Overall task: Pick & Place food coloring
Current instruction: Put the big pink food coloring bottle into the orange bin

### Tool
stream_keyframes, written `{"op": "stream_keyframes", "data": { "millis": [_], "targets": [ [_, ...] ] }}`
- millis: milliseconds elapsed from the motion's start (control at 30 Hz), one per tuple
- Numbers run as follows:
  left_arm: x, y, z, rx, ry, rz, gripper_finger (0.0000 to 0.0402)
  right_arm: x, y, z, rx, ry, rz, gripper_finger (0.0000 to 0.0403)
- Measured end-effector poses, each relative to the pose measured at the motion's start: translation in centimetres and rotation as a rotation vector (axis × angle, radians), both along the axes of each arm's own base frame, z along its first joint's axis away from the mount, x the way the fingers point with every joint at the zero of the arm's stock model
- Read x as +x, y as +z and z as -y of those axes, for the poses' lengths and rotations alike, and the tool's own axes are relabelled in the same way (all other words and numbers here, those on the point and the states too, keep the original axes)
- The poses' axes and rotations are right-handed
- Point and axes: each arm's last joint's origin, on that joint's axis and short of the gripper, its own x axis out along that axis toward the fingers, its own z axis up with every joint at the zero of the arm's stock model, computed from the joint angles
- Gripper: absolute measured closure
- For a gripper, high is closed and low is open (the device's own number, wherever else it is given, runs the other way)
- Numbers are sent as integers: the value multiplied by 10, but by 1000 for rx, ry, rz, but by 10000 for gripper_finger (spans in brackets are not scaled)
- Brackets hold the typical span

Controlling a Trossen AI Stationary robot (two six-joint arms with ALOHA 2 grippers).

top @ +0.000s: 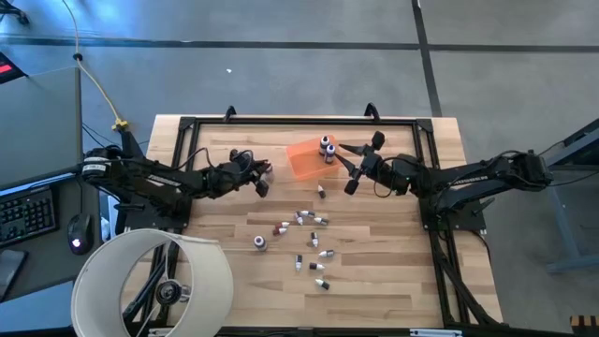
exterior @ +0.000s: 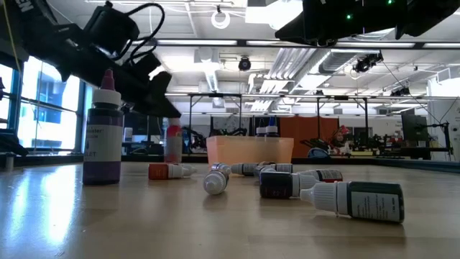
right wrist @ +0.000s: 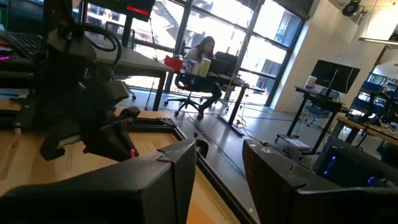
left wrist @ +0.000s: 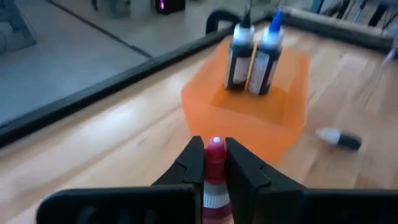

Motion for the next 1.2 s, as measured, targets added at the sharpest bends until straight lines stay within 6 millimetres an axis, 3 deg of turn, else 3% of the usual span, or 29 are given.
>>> {"op": "stream_keyframes", "data": {
  "millis": [333,533,700,800,967,1067,1200],
  "targets": [
    [46,73,-2,69,-191,143,373,-1,0,1,4,-51,0,277],
    [88,87,-7,89,-227,66,373,-1,0,2,7,-89,1,276],
    [131,75,-13,84,-226,20,373,-2,0,3,-14,-109,-19,276],
    [155,82,-18,106,-186,69,373,-5,-1,2,-82,-177,-100,277],
    [180,89,-25,134,-184,97,373,-16,0,-1,-103,-303,-181,277],
    [183,78,-30,119,-181,45,373,-24,4,-4,-91,-367,-191,277],
    [191,73,-40,100,-151,100,373,-38,9,-7,-55,-381,-198,277]
  ]
}}
